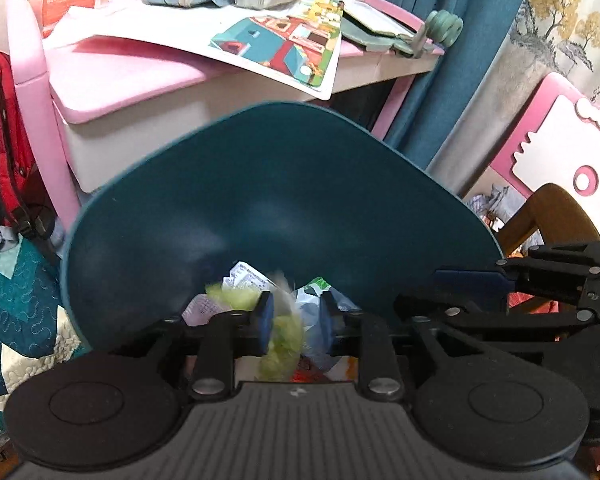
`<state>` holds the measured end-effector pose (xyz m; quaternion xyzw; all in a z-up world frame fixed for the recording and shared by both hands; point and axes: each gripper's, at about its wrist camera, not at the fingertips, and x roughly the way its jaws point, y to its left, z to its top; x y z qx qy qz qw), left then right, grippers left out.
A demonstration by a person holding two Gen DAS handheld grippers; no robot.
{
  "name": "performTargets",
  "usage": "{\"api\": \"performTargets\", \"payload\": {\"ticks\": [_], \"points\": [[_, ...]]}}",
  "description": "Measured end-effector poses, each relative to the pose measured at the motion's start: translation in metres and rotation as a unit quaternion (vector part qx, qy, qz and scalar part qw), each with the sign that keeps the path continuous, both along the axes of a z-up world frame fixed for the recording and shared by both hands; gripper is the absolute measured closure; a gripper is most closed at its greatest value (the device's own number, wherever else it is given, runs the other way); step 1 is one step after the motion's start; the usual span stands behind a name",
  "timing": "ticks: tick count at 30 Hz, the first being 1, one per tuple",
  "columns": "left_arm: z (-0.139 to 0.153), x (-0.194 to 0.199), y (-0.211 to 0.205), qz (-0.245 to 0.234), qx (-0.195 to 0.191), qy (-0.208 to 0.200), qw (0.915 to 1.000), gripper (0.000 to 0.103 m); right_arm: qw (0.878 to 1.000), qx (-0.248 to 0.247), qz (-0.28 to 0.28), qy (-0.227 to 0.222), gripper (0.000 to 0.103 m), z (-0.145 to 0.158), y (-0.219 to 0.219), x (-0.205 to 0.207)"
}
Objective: Collect trash
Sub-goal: 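Open both tools to drop cabbage and bag into the bin, then move both tools back down toward the remaining trash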
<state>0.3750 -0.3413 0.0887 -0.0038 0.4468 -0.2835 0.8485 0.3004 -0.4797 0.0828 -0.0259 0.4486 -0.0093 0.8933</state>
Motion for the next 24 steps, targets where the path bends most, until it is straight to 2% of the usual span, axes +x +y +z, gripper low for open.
{"api": "performTargets", "payload": {"ticks": [4, 9, 12, 16, 20, 22, 24], "points": [[0.007, -0.005, 0.005, -0.001, -0.004, -0.012, 0.9999, 0.068, 1.000, 0.004, 0.002, -0.008, 0.071, 0.008, -0.001, -0.008], [0.025, -0.018, 0.020, 0.005, -0.021, -0.036, 0.9991, 0.052, 0.999, 0.018, 0.005, -0.031, 0.068, 0.026, 0.002, -0.024], [0.037, -0.029, 0.034, 0.005, -0.031, -0.050, 0.9982, 0.050, 0.999, 0.018, 0.013, -0.042, 0.061, 0.036, 0.009, -0.034], [0.051, -0.044, 0.052, 0.006, -0.036, -0.067, 0.9971, 0.049, 0.998, 0.020, 0.028, -0.055, 0.061, 0.049, 0.025, -0.048], [0.064, -0.060, 0.076, 0.018, -0.039, -0.091, 0.9949, 0.037, 0.996, 0.024, 0.045, -0.070, 0.057, 0.061, 0.046, -0.062], [0.070, -0.067, 0.091, 0.024, -0.040, -0.101, 0.9938, 0.037, 0.995, 0.025, 0.056, -0.080, 0.051, 0.067, 0.057, -0.069], [0.075, -0.075, 0.105, 0.030, -0.042, -0.108, 0.9928, 0.036, 0.994, 0.027, 0.068, -0.087, 0.049, 0.073, 0.070, -0.075]]}}
